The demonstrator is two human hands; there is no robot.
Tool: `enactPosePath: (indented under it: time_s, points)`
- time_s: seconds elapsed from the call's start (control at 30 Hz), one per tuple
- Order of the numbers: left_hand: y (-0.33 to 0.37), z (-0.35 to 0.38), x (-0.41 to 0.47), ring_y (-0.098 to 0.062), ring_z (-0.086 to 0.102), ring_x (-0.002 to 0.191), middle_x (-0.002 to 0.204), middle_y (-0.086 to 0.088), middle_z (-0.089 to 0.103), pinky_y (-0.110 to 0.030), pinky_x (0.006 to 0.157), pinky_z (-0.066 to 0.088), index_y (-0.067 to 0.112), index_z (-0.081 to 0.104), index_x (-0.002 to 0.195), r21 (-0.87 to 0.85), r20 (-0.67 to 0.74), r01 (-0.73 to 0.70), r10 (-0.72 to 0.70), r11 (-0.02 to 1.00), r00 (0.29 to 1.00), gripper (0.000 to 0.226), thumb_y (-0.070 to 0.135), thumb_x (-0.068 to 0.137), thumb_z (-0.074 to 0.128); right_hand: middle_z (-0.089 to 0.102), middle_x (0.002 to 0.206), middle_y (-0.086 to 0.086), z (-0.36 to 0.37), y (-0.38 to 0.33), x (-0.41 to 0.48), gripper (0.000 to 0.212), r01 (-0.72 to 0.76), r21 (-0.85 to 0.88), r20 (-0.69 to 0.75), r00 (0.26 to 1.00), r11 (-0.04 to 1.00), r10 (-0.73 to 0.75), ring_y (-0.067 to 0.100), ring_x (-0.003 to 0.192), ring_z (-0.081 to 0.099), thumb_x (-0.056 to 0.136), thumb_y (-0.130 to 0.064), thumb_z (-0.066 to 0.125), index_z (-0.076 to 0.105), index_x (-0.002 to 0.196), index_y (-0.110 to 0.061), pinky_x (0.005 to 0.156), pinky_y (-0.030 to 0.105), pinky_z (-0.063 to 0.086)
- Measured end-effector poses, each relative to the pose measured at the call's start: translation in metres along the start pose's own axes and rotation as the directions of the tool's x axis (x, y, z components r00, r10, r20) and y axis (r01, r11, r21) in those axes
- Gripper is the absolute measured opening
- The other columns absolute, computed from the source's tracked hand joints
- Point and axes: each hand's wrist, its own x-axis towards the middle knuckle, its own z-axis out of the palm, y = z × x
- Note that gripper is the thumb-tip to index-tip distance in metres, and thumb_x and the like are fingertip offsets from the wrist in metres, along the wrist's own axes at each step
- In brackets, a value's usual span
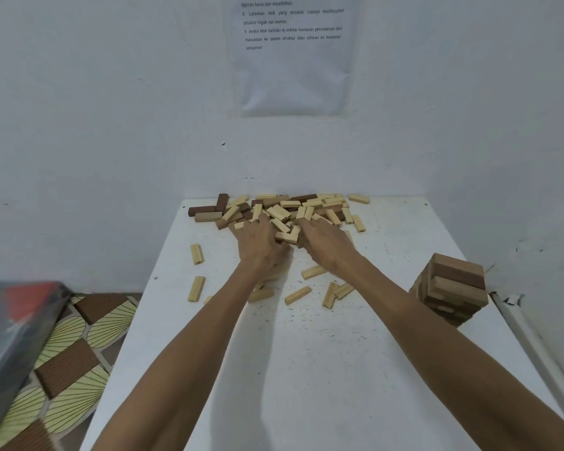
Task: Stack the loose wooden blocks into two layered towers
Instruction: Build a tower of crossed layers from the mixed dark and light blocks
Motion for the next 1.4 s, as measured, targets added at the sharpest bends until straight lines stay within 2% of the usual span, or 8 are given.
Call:
enactPosePath:
  time_s: [0.17,0.37,0.53,0.63,0.73,0.97,1.17,1.4]
  points:
    - [0.001,-0.012,0.000,-0.033,0.060,0.102,0.109,-0.015,0.063,-0.041,0.074,0.051,0.006,0.046,0.121,-0.135,-0.040,-0.060,0.055,0.989,0.998,0.057,0.030,0.080,0.077,0.066,0.113,0.006,-0.016,-0.005,-0.005,0.060,0.006,0.073,-0.044,0.999,0.997,-0.002,0.028,0.093,0.060,0.095,-0.004,0.058,0.035,0.150,-0.016,0.068,0.045,0.055]
    - [0.007,-0.044,-0.001,-0.033,0.056,0.099,0.101,-0.018,0.061,-0.032,0.057,0.035,-0.002,0.046,0.129,0.137,0.044,-0.254,0.250,0.958,0.967,0.055,0.005,0.079,0.069,0.065,0.093,0.004,-0.036,-0.011,-0.003,0.045,-0.008,0.067,-0.050,0.999,0.998,0.011,0.027,0.082,0.061,0.102,-0.020,0.060,0.041,0.142,-0.012,0.061,0.041,0.052]
    - [0.003,-0.062,-0.014,-0.025,0.056,0.073,0.088,-0.010,0.058,-0.029,0.042,0.028,0.003,0.048,0.124,0.159,0.074,-0.258,0.249,0.953,0.966,0.054,0.014,0.077,0.072,0.064,0.103,0.009,-0.041,-0.015,-0.016,0.046,-0.052,0.052,0.008,0.999,0.997,0.051,0.029,0.093,0.060,0.100,-0.022,0.062,0.043,0.141,-0.015,0.069,0.046,0.056]
    - [-0.003,-0.067,-0.032,-0.025,0.058,0.078,0.087,-0.012,0.064,-0.034,0.046,0.039,0.002,0.051,0.124,0.034,-0.020,-0.238,0.239,0.971,0.971,0.049,0.015,0.080,0.069,0.069,0.107,0.006,-0.045,-0.022,-0.030,0.039,-0.054,0.081,0.028,0.998,0.995,0.052,0.029,0.099,0.062,0.100,-0.024,0.059,0.046,0.136,-0.019,0.073,0.046,0.056]
    - [-0.010,-0.068,-0.062,-0.020,0.061,0.083,0.086,-0.002,0.070,-0.044,0.066,0.055,0.011,0.052,0.108,-0.153,-0.076,-0.222,0.213,0.963,0.974,0.038,0.027,0.076,0.066,0.070,0.113,0.004,-0.053,-0.032,-0.053,0.046,-0.055,0.122,0.042,0.998,0.991,0.050,0.027,0.099,0.064,0.099,-0.022,0.060,0.045,0.142,-0.021,0.076,0.046,0.057]
    - [-0.023,-0.058,-0.155,-0.013,0.063,0.086,0.086,0.013,0.063,-0.030,0.078,0.053,0.010,0.057,0.123,-0.442,-0.161,-0.154,0.090,0.884,0.983,0.051,0.020,0.078,0.081,0.072,0.101,0.000,-0.052,-0.066,-0.135,0.054,-0.027,0.204,0.106,0.994,0.979,0.005,0.025,0.090,0.065,0.099,-0.033,0.059,0.036,0.147,-0.023,0.071,0.046,0.057]
    - [-0.040,-0.025,-0.208,-0.014,0.062,0.101,0.111,0.004,0.067,-0.027,0.085,0.049,0.016,0.058,0.124,-0.480,-0.099,-0.128,0.091,0.868,0.991,0.053,0.031,0.079,0.081,0.070,0.094,-0.005,-0.034,-0.081,-0.175,0.058,-0.037,0.227,0.182,0.983,0.973,-0.005,0.021,0.084,0.063,0.095,-0.034,0.058,0.033,0.147,-0.032,0.070,0.044,0.056]
    - [-0.048,-0.012,-0.216,-0.016,0.053,0.110,0.119,0.000,0.063,-0.023,0.086,0.038,0.017,0.058,0.128,-0.363,-0.033,-0.167,0.167,0.917,0.985,0.053,0.034,0.082,0.076,0.058,0.125,0.000,-0.027,-0.071,-0.187,0.064,0.012,0.245,0.219,0.973,0.969,-0.067,0.022,0.111,0.055,0.094,-0.016,0.061,0.033,0.151,-0.025,0.087,0.043,0.054]
